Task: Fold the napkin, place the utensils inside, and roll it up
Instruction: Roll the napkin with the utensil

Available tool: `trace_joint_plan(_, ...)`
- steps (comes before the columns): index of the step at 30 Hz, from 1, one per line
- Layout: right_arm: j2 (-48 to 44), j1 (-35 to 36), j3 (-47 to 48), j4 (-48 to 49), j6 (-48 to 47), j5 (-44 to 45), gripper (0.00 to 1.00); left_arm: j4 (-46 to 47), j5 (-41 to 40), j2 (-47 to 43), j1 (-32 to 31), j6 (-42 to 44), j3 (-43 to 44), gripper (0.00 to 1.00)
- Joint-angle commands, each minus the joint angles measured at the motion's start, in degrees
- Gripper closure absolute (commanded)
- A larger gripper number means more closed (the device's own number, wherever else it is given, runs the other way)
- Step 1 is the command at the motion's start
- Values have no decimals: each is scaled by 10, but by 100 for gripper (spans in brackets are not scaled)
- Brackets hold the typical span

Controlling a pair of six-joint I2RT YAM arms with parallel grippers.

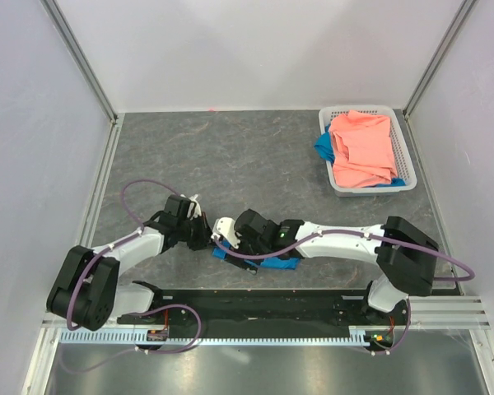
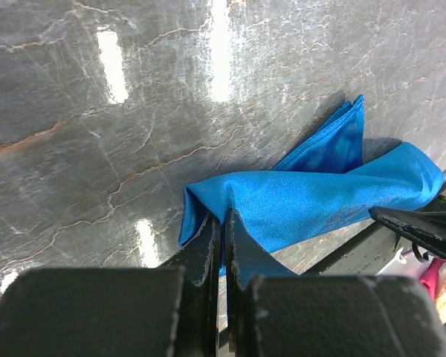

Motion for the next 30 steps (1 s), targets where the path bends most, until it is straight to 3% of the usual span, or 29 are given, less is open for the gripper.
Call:
trace_joint_plan(1,33,21,6,25,-29,101,23,-21,13,11,4,6,24,98)
trace_joint_plan(11,89,21,18,19,-38,128,30,-22,24,19,5,17,32,98)
trace_joint_plan(15,109,9,27,2,-33,81,44,-15,42,22,5,24,36,97)
trace_joint_plan(16,114,5,32,-10,-28,55,47,-15,42,18,5,26,39,93)
trace_joint_plan(17,120,-2,35,-16,-26,32,51,-14,39,16,6,27,39,82)
trace_joint_plan(19,137,-9,42,-35,-20,-18,53,-15,31,-6,5,29,42,70)
trace_joint_plan(20,142,-15,44,-40,-17,-35,56,-19,15,-18,5,28,42,56)
trace_joint_plan(23,164,-30,57,-63,-6,-108,61,-35,-32,-67,5,29,39,43)
trace_joint_plan(30,185,-85,72,-66,35,-273,66,-56,-111,-179,5,7,-4,38)
